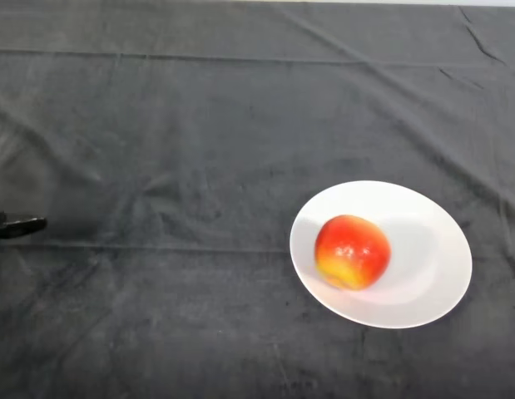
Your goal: Move the apple to the plate
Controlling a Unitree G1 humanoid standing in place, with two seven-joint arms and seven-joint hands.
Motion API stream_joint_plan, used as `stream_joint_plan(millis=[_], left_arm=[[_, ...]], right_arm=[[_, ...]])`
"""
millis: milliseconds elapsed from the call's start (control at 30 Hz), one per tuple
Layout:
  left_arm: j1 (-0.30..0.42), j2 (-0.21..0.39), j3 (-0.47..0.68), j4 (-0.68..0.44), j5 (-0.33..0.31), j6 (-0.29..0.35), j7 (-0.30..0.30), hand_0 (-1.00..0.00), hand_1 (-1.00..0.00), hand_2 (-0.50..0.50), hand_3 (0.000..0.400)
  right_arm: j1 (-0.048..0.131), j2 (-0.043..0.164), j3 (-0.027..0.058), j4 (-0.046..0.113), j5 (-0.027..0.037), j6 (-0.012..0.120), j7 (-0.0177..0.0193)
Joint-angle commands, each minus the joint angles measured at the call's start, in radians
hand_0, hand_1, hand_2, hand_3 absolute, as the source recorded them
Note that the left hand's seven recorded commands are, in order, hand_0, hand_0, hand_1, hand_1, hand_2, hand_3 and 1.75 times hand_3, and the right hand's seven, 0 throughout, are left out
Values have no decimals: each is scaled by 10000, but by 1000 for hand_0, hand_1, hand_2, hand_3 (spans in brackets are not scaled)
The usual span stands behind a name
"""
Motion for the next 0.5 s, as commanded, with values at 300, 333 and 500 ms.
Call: stream_joint_plan(millis=[300, 333, 500], left_arm=[[715, 1248, 1098, 569, -509, 504, 452, 0, 0, 0, 0], [794, 1325, 1211, 591, -549, 533, 495, 0, 0, 0, 0], [1123, 1582, 1706, 710, -703, 657, 847, 0, 0, 0, 0]], right_arm=[[772, 535, 257, 480, -120, 89, 152], [772, 535, 257, 481, -120, 88, 152], [769, 535, 258, 487, -121, 86, 151]])
